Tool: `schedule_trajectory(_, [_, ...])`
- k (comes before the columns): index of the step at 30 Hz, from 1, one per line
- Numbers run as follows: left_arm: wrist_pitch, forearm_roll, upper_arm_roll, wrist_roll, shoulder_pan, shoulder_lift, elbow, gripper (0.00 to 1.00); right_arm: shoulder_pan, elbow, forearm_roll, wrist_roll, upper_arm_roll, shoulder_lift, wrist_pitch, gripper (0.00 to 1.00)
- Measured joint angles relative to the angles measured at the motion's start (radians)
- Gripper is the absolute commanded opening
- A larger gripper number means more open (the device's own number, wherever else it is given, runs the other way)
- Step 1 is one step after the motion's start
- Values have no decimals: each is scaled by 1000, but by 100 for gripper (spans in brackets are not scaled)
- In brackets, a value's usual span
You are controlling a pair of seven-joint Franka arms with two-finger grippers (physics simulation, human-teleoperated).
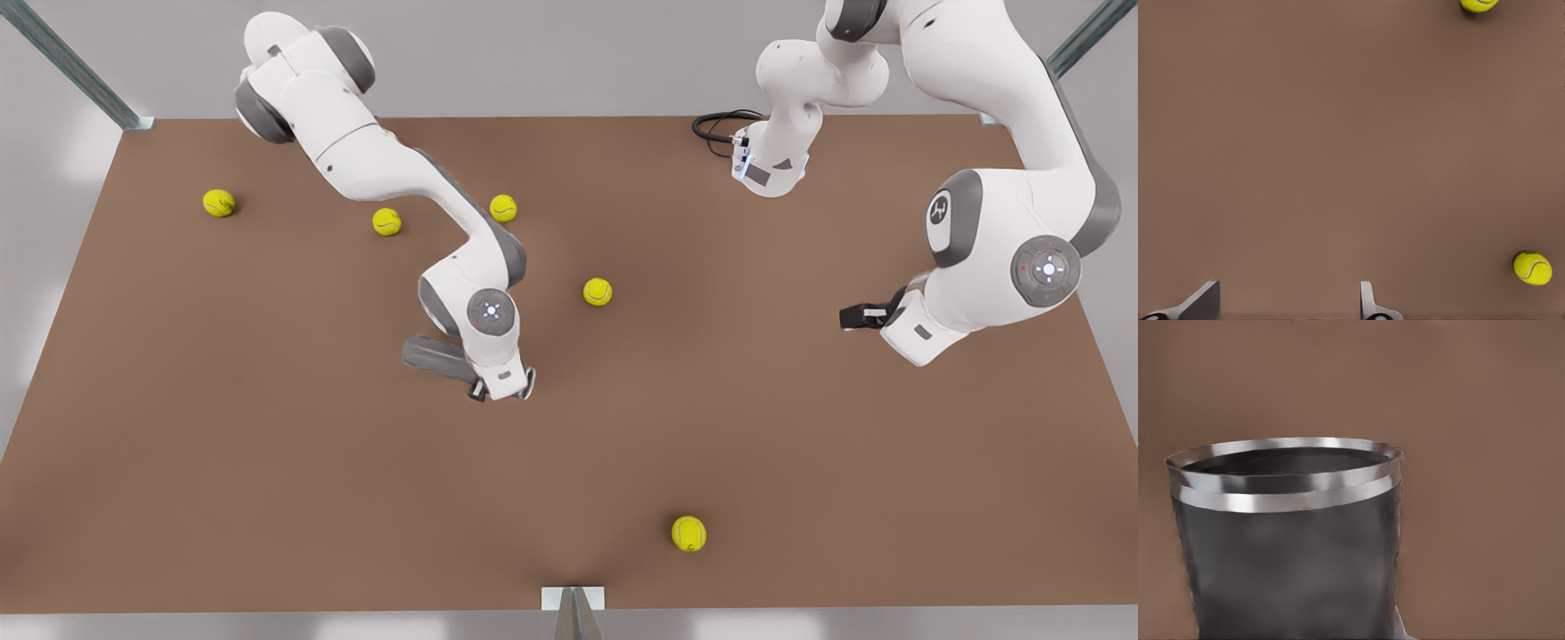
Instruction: Put the tennis tube upright
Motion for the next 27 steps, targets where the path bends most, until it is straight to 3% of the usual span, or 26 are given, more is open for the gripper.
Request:
schedule_trajectory(4, [0,0,0,0,-1,0,0,100,69,8,-3,-98,-1,37,118,76])
schedule_trajectory(10, [29,0,0,0,0,11,-8,100,142,178,0,-79,-9,177,124,78])
schedule_trajectory(12, [29,0,0,0,0,14,-8,100,149,189,0,-80,-9,183,129,100])
schedule_trajectory(18, [51,0,0,0,0,14,-22,100,130,186,14,-90,-7,172,124,100])
schedule_trajectory(21, [54,0,0,0,-1,12,-25,100,3,109,80,-61,2,-47,-62,100])
schedule_trajectory(24, [85,-10,-1,-5,8,24,-44,100,-125,-33,64,620,-4,-317,-292,100])
schedule_trajectory(27, [244,-253,-2,50,66,284,-45,100,-330,-188,67,731,2,-576,-374,100])
